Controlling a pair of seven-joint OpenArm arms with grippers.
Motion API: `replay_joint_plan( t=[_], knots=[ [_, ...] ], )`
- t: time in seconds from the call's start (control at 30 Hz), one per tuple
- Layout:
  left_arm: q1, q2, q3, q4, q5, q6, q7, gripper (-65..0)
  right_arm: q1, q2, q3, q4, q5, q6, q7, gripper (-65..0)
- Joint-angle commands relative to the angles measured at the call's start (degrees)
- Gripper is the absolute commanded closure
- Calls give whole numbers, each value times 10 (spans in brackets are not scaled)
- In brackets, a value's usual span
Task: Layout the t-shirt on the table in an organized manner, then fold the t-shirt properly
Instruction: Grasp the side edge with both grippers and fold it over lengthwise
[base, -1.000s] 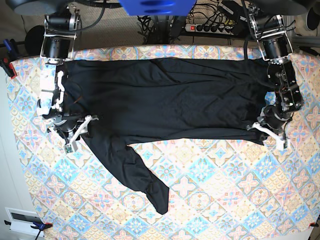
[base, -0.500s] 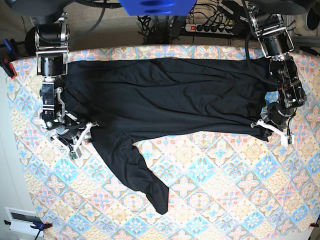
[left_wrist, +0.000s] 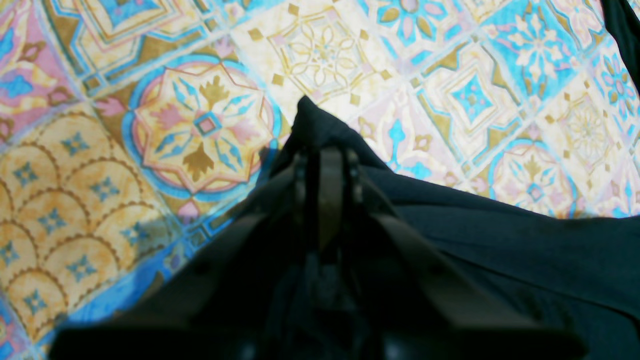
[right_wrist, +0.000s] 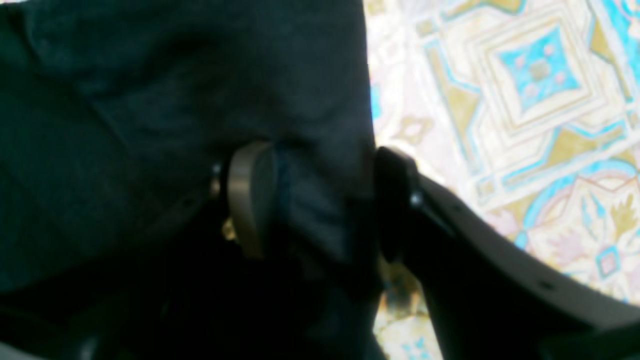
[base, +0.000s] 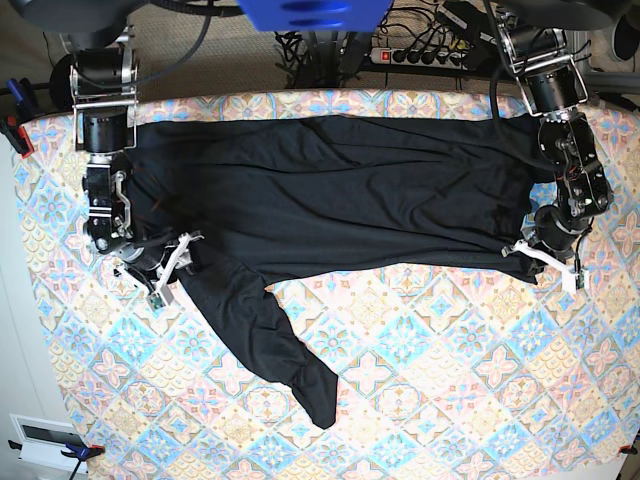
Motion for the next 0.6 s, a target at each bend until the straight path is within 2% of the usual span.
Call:
replay_joint_plan(
  t=[0.0, 0.1, 0.27, 0.3, 0.5, 0.57],
  knots=[
    [-11, -9, -1, 10, -4, -1, -12, 0, 9, 7, 2, 1, -3, 2, -6, -294],
    [-11, -9, -1, 10, -4, -1, -12, 0, 7, 7, 2, 2, -3, 2, -6, -222],
    [-13, -9, -1, 10, -5, -1, -12, 0, 7, 7, 10, 9, -3, 2, -6, -26],
    [-13, -9, -1, 10, -5, -1, -12, 0, 6, 7, 15, 17, -3, 2, -6, -7],
    [-13, -9, -1, 10, -9, -1, -14, 0, -38, 7, 59, 123, -2, 2, -9, -1],
    [-8, -13, -2, 23, -40, -1, -12, 0, -52, 7, 77, 160, -2, 2, -10, -1]
  ],
)
